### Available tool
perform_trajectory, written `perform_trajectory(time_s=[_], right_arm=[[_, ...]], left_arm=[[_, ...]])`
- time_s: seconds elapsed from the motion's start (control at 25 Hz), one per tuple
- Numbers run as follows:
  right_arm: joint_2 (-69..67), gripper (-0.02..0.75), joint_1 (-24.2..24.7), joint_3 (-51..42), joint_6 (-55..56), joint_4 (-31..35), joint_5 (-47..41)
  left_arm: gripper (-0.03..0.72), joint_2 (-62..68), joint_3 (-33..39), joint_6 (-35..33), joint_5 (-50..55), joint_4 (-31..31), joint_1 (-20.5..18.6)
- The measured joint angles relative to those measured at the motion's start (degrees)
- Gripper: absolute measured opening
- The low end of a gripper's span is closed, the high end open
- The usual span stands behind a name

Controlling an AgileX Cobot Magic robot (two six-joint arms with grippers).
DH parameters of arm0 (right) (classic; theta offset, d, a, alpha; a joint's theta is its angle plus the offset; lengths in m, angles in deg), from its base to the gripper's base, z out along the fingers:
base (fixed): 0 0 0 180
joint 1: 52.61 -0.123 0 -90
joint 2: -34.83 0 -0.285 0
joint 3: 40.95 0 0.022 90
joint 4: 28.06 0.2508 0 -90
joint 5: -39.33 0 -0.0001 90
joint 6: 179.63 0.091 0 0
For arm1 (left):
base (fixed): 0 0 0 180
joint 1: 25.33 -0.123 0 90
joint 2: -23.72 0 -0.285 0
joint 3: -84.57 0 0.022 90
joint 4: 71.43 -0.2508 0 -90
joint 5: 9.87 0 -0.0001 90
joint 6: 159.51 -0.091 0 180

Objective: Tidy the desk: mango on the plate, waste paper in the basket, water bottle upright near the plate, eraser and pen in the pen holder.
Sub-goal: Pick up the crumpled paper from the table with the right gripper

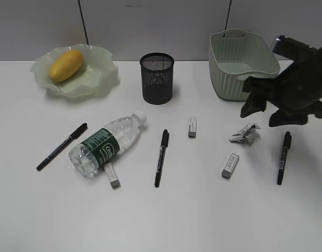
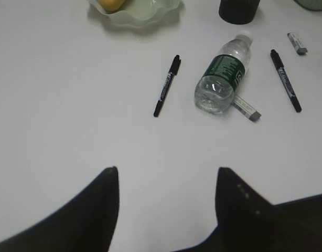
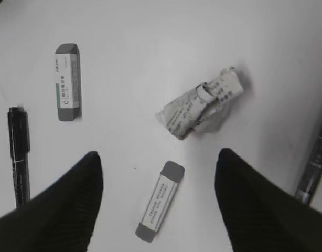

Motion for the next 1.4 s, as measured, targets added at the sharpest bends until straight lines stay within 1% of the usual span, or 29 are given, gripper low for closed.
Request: perform_trajectory(time_s=[0.12, 0.28, 0.64, 0.72, 0.76, 0.84, 0.96, 1.04, 1.16, 1.4], right_arm=[[-5.9, 0.531, -1.9, 4.7, 7.5, -4.4, -2.3], [-11.8, 0.531, -2.1, 10.1, 13.5, -9.3, -5.9], [-19.3, 0.522, -2.1, 15.0, 16.6, -11.2, -7.0], [-20.2, 0.491, -2.1, 15.4, 16.6, -11.9, -7.1], [-20.5, 0.463, -2.1, 15.5, 16.7, -12.1, -7.1], [-20.6, 0.387, -2.1, 15.6, 16.7, -12.4, -7.1], [-20.6, 0.238, -2.1, 15.7, 16.2, -12.5, -7.1], [-20.6, 0.181, -2.1, 15.8, 15.3, -12.5, -7.7], [-20.4, 0.158, -2.1, 16.9, 12.9, -12.6, -11.5], [-15.9, 0.154, -2.1, 21.1, 6.7, -12.6, -19.9]], left_arm=[[0.444, 0.0, 0.0, 0.0, 0.0, 0.0, 0.0], [0.444, 0.0, 0.0, 0.0, 0.0, 0.0, 0.0], [0.444, 0.0, 0.0, 0.0, 0.0, 0.0, 0.0], [0.444, 0.0, 0.0, 0.0, 0.0, 0.0, 0.0], [0.444, 0.0, 0.0, 0.0, 0.0, 0.0, 0.0], [0.444, 0.0, 0.0, 0.0, 0.0, 0.0, 0.0], [0.444, 0.0, 0.0, 0.0, 0.0, 0.0, 0.0], [0.444, 0.0, 0.0, 0.0, 0.0, 0.0, 0.0], [0.444, 0.0, 0.0, 0.0, 0.0, 0.0, 0.0], [0.444, 0.0, 0.0, 0.0, 0.0, 0.0, 0.0]])
